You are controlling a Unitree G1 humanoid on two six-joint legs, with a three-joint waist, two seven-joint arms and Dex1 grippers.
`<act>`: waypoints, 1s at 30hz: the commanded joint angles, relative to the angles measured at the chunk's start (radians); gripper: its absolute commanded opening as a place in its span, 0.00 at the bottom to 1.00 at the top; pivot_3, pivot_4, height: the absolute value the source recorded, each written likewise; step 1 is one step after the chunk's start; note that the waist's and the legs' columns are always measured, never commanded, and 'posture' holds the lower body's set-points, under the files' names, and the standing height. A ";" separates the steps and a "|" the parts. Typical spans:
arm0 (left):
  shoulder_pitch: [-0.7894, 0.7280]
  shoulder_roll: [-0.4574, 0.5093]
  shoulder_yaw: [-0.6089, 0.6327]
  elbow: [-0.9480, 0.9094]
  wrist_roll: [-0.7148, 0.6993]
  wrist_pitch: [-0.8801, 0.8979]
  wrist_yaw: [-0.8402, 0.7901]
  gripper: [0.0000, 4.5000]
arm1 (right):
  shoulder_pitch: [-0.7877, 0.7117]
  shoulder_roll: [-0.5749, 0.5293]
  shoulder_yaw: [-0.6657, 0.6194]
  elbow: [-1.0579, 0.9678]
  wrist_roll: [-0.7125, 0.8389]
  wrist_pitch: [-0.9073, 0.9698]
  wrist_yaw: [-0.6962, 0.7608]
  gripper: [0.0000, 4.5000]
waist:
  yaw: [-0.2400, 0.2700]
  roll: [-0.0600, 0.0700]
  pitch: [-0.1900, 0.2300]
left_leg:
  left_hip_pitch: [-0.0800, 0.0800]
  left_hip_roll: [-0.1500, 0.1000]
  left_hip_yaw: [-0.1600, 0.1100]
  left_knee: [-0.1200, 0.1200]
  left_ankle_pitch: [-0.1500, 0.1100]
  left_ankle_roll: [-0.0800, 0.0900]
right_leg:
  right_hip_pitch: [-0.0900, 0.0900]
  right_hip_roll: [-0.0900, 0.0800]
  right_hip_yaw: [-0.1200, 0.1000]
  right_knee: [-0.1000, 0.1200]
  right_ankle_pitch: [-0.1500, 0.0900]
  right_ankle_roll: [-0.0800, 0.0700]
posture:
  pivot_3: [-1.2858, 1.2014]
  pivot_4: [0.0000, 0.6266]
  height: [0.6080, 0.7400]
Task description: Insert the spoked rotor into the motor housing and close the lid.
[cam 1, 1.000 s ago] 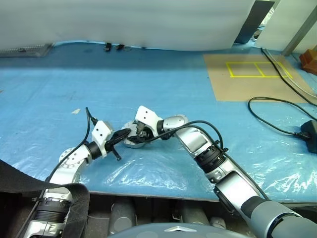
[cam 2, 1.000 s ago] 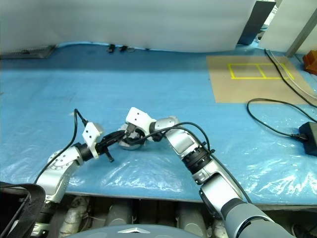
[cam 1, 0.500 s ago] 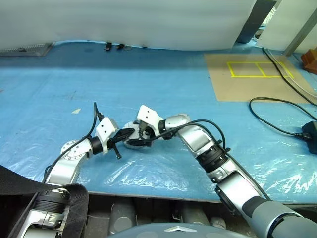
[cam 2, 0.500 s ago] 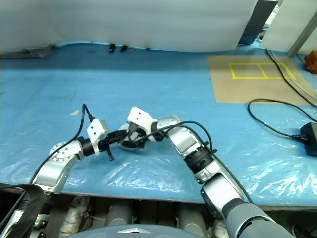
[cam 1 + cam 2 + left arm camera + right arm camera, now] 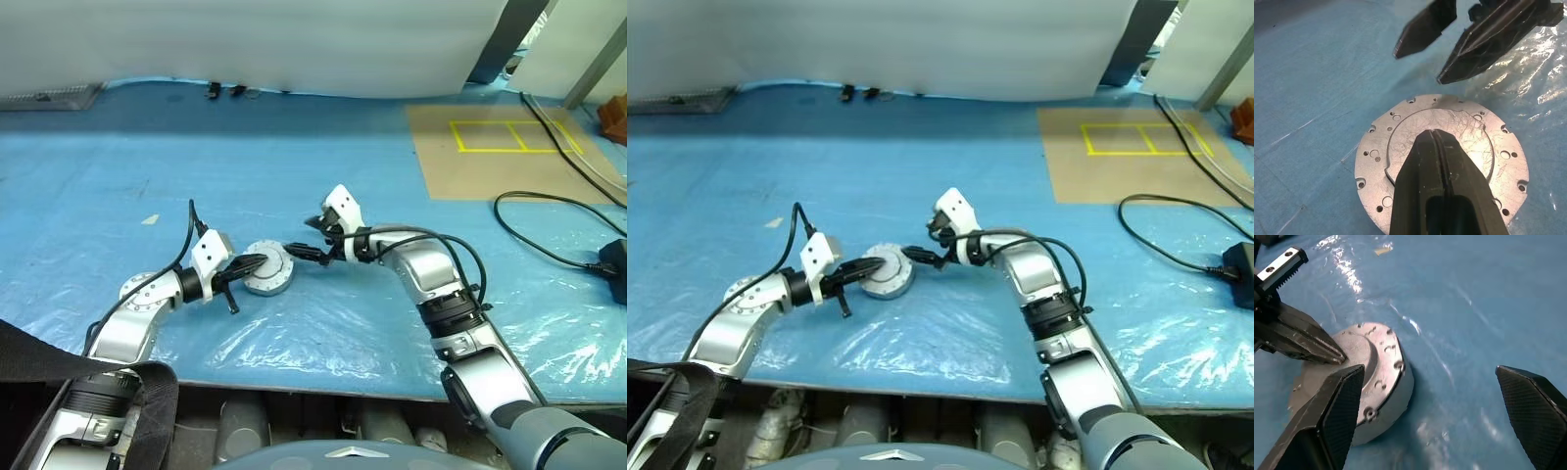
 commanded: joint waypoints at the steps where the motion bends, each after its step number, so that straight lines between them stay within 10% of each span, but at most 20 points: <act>1: 0.014 0.003 -0.029 0.041 0.027 0.032 0.001 0.00 | -0.005 -0.010 -0.016 -0.054 0.129 0.277 0.046 1.00 | 0.002 0.000 0.000 | 0.000 0.000 0.000 0.000 0.000 0.000 | 0.000 0.000 0.000 0.000 0.000 0.000 | 0.52 0.24 1.00; 17: 0.014 0.008 -0.047 0.025 0.042 0.036 0.021 0.00 | -0.002 0.264 -0.282 0.043 0.252 0.501 -0.273 1.00 | 0.004 0.002 0.000 | 0.000 0.000 0.000 -0.003 0.002 -0.004 | -0.001 0.000 0.000 -0.001 -0.002 0.003 | 0.52 0.24 1.00; 30: 0.043 0.008 -0.039 -0.010 0.032 0.052 0.033 0.00 | -0.017 0.320 -0.440 0.020 0.387 0.572 -0.317 0.25 | 0.005 0.004 -0.001 | -0.002 -0.002 0.000 -0.008 0.002 -0.005 | -0.004 -0.001 0.000 -0.002 -0.002 0.001 | 0.52 0.24 1.00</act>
